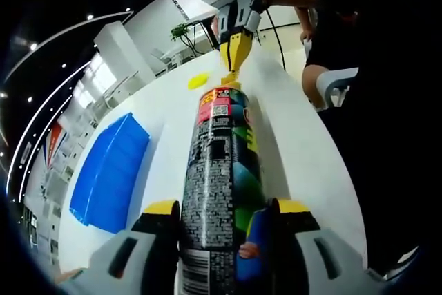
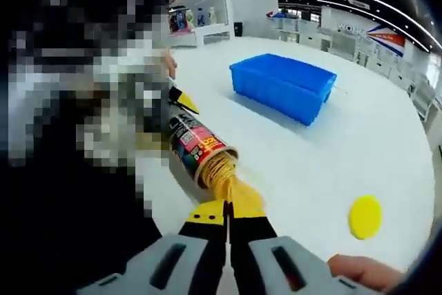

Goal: Open the lid of the chip container on the table, take out the chips, place them into the box in front of the container, and close the lid

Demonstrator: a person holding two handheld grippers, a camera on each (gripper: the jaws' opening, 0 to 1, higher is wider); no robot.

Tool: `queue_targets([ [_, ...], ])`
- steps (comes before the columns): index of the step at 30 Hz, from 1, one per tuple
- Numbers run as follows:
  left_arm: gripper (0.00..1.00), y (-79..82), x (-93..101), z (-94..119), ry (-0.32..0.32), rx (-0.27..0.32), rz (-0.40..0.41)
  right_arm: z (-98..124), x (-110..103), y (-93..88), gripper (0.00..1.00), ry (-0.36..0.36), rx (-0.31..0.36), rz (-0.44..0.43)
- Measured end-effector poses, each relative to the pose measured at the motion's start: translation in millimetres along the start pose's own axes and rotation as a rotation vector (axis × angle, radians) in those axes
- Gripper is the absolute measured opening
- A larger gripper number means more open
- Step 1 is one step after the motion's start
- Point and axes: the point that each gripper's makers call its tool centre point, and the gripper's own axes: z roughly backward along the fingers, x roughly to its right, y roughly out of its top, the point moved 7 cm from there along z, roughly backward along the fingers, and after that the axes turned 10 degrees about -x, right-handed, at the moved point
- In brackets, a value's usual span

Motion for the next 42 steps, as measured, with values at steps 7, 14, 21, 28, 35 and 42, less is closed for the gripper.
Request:
queue_targets([
  [7,0.54,-0.7,-1.8,-1,-0.003,-0.003,0.002,6,0,-2.2,0.01,0.033,0.025,-0.063],
  [14,0.54,-1.4,-3.6,-1,-0.004,-0.004,0.004,16,-4,2.9,0.01,0.073,0.052,-0.102],
  [21,0.54,-1.4,-5.3,-2,-0.004,-0.004,0.004,17,-3,2.8,0.0,0.07,0.055,-0.122],
  [28,0.54,-1.2,-6.7,-2,-0.004,-0.004,0.003,27,-1,8.6,0.0,0.076,0.083,-0.149],
  [35,0.54,-1.1,-7.5,-2,-0.006,-0.007,0.005,60,1,45.1,0.0,0.037,0.177,-0.1],
  [42,0.54,-1.0,-8.2,-2,-0.006,-0.01,0.006,92,3,86.8,0.0,-0.09,0.237,0.042],
])
